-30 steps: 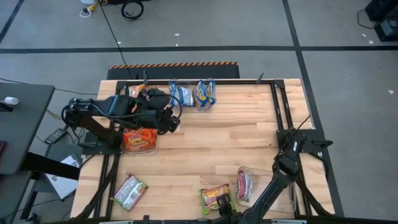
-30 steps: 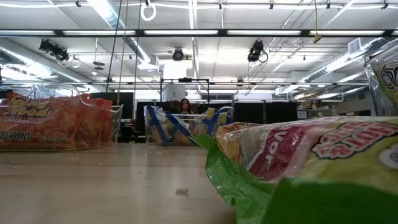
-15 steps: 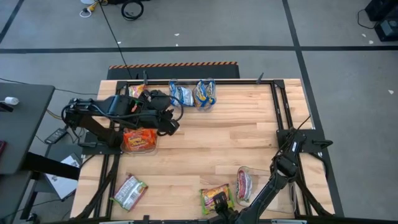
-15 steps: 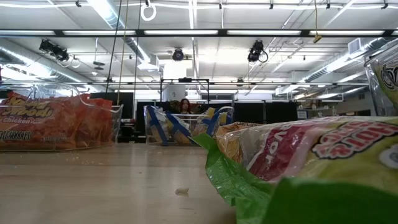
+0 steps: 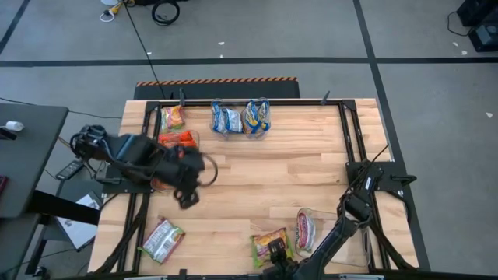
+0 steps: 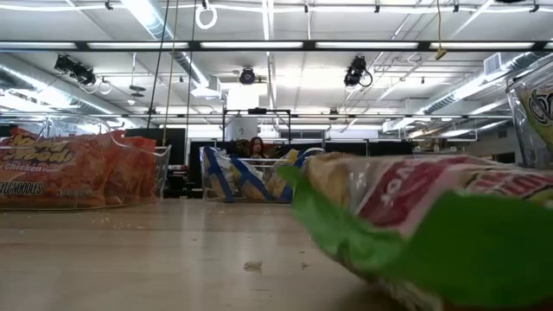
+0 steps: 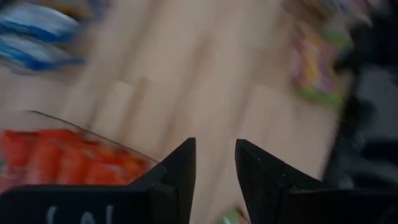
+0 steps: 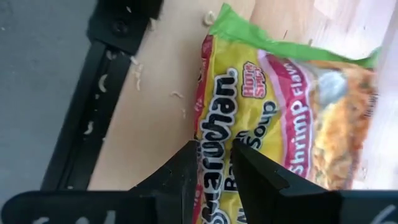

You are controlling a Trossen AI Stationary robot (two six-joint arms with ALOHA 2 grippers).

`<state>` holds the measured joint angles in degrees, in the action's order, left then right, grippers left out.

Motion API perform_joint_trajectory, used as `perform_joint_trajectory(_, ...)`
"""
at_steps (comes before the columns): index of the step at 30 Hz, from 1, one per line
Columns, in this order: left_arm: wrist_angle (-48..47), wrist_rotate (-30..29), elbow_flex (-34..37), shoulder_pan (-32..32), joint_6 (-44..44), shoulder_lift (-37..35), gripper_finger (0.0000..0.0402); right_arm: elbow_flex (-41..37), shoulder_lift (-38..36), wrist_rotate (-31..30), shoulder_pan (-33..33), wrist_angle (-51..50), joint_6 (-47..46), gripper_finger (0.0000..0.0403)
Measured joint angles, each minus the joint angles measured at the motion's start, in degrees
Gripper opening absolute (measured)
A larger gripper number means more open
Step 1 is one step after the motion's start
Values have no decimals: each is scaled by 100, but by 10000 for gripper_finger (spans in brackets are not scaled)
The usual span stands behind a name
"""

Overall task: Sort Maruchan noodles
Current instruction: Put the green noodles into the right transparent bin

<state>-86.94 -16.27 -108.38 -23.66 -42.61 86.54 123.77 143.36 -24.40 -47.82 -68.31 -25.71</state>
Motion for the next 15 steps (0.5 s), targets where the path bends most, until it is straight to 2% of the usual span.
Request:
perform_joint_trajectory(3,36,371,0,-438,3,0,117,-117,-12,89,27,72,22,107)
perform_joint_trajectory(7,107,566,0,-1083,-24,0,117,-134,-12,-21,52,131,44,94)
perform_joint_trajectory(13,175,632,0,-1959,-315,0,117,-117,-17,-9,134,231,-8,16)
perform_joint_trajectory(15,177,621,0,-2146,-406,0,117,-117,-53,6,157,215,-33,9)
